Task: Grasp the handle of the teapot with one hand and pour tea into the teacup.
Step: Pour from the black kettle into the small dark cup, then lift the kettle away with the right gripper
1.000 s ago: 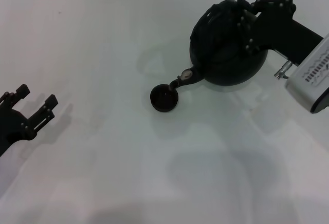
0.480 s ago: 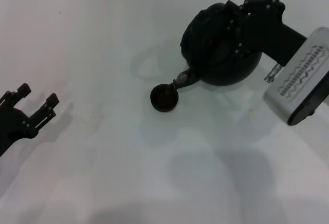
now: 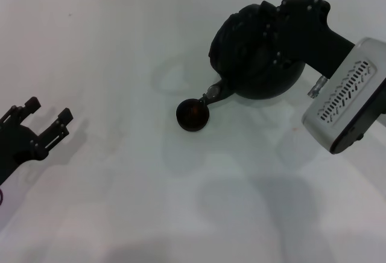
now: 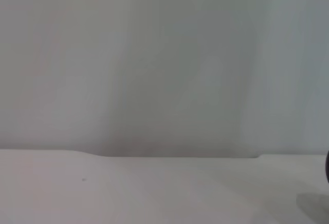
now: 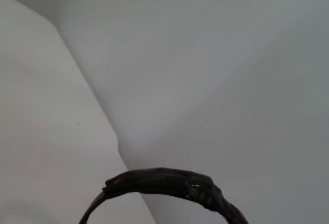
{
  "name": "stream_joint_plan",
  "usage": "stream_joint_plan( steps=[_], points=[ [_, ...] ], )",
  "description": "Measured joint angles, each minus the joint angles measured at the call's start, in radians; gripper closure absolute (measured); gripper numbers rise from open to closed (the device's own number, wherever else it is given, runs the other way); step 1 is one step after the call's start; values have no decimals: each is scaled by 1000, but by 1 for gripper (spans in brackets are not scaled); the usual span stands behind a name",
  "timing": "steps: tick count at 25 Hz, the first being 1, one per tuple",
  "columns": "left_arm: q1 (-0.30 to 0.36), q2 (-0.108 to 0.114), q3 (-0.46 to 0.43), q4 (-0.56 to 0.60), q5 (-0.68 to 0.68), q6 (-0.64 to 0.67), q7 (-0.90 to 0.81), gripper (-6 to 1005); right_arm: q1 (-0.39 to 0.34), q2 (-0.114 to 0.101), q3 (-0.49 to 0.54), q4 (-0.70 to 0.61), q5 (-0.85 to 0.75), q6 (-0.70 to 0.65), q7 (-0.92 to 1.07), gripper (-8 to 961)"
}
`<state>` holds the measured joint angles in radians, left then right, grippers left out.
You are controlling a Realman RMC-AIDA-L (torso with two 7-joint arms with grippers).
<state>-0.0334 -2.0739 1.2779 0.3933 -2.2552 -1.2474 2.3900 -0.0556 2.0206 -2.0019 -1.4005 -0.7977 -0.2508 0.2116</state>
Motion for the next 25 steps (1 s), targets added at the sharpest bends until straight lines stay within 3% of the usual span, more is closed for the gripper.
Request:
stream_joint_plan(
  steps=[25],
  points=[
    [-17, 0, -19, -33, 4, 2, 3, 225, -5, 1, -5, -6, 10, 1, -29, 859]
  ],
)
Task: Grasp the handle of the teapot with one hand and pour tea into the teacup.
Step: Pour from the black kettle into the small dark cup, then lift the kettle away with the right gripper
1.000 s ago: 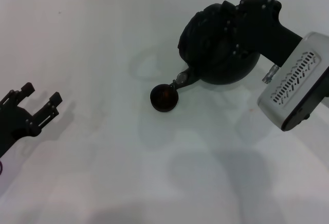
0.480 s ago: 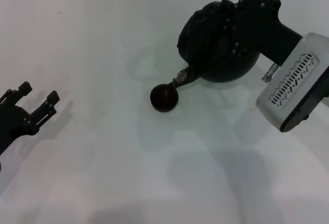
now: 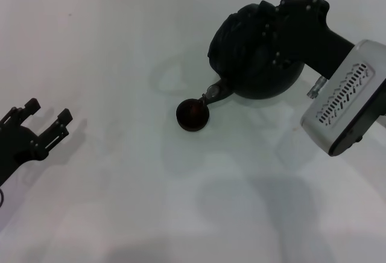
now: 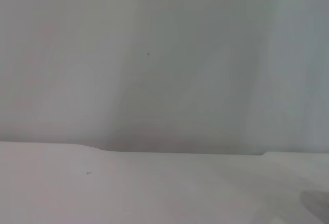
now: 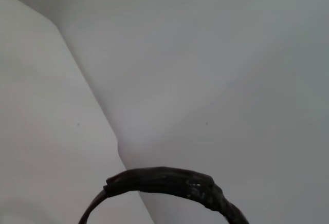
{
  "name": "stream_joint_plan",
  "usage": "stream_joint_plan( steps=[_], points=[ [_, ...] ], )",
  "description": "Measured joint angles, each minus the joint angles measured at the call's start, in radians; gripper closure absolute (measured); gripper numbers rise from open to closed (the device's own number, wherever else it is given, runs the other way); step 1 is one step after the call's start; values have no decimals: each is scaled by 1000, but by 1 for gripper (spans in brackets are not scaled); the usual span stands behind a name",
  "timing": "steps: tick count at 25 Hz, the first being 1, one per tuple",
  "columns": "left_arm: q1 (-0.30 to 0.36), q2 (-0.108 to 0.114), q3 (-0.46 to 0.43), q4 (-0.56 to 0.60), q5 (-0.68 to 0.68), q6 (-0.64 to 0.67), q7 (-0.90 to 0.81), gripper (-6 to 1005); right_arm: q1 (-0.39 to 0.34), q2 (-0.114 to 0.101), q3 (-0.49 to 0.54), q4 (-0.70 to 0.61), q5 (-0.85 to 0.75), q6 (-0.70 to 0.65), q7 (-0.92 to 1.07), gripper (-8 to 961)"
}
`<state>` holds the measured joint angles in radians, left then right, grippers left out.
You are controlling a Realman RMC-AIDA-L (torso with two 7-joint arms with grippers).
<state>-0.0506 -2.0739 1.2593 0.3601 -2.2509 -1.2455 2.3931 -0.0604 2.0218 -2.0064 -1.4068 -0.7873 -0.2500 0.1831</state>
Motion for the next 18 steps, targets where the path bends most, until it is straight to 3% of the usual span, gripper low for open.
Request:
stream_joint_plan(
  steps=[18],
  points=[
    [-9, 0, 0, -13, -3, -1, 20, 225, 4, -4, 16, 22, 68, -23, 3, 859]
  ],
)
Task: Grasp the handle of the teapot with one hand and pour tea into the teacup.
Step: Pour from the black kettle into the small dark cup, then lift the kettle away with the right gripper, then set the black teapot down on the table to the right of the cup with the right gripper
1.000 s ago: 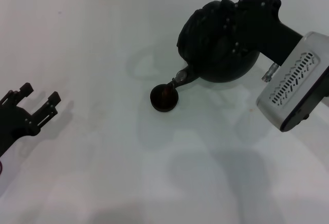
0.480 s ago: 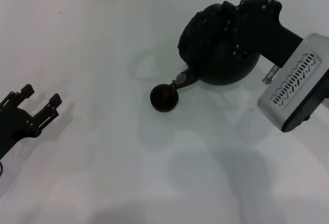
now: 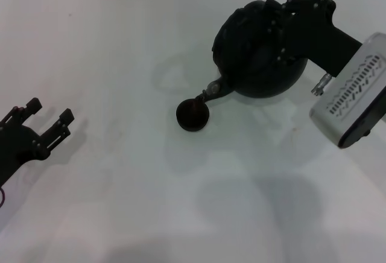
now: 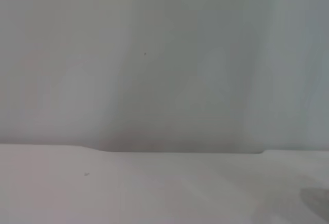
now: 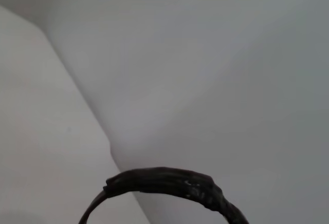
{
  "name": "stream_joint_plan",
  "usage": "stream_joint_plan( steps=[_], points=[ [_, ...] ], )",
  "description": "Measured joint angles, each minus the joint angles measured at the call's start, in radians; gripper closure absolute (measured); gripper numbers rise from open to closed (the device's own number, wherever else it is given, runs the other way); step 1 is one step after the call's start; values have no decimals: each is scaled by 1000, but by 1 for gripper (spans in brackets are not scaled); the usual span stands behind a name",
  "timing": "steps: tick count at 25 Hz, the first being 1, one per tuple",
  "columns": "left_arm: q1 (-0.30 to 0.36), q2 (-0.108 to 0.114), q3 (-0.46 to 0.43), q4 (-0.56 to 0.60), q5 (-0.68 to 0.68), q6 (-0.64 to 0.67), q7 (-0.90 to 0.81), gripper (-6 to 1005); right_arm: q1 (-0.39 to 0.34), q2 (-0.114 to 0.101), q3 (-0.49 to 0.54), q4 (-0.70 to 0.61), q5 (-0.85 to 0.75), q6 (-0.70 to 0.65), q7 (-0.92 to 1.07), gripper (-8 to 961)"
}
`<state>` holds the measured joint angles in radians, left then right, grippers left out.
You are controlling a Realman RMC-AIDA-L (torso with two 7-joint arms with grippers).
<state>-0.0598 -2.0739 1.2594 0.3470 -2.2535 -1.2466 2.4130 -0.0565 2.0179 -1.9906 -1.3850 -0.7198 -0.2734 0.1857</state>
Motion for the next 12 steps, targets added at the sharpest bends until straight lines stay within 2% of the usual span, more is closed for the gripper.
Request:
stream_joint_plan(
  steps=[8, 12],
  points=[
    [-4, 0, 0, 0, 0, 0, 0, 225, -5, -10, 55, 46, 187, -117, 2, 860],
    [-5, 2, 0, 0, 0, 0, 0, 225, -6, -21, 74, 102, 279, -199, 36, 860]
  ],
)
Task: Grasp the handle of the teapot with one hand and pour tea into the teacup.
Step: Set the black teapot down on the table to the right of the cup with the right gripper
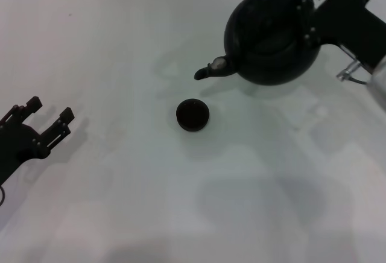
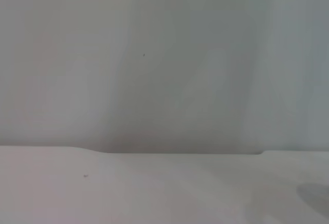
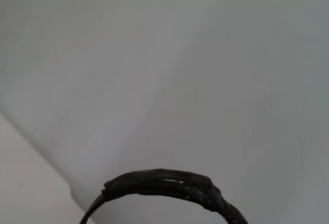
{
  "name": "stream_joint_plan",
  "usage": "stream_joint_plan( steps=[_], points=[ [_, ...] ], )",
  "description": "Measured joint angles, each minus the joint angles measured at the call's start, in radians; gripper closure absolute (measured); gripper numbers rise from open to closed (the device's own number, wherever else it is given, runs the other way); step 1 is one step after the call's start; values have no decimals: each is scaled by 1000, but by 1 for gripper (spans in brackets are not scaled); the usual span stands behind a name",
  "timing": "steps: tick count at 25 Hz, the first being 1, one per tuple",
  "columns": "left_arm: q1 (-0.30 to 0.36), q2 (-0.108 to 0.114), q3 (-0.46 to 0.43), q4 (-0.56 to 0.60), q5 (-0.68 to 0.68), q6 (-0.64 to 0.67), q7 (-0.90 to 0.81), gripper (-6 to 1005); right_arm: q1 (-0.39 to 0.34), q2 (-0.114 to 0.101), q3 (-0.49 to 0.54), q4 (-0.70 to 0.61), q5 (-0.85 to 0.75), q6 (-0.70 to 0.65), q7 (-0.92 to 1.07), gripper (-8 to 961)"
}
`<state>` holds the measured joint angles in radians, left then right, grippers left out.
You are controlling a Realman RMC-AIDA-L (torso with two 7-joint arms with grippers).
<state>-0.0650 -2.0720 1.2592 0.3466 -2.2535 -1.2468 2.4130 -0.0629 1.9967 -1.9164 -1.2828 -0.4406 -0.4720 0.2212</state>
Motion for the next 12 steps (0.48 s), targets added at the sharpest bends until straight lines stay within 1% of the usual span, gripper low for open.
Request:
stream_joint_plan(
  steps=[1, 2, 3, 7, 8, 10, 12],
  points=[
    [0, 0, 0, 0, 0, 0, 0, 225, 0, -7, 6, 24, 8, -43, 29, 860],
    [-1, 1, -1, 0, 0, 0, 0, 225, 1, -29, 32, 84, 8, -166, 126, 860],
    [-1, 1, -1, 0, 0, 0, 0, 225, 1, -29, 32, 84, 8, -166, 126, 860],
    [-6, 3, -1, 3, 0, 0, 0, 225, 12, -82, 93, 204, 0, -379, 333, 859],
    [-10, 3, -1, 3, 0, 0, 0, 225, 13, -90, 103, 228, 0, -410, 355, 859],
    [-14, 3, -2, 2, 1, 1, 0, 225, 9, -98, 118, 252, -12, -439, 371, 859],
    [-16, 3, -1, 1, 4, 1, 0, 225, -15, -95, 143, 260, -73, -446, 372, 859]
  ],
)
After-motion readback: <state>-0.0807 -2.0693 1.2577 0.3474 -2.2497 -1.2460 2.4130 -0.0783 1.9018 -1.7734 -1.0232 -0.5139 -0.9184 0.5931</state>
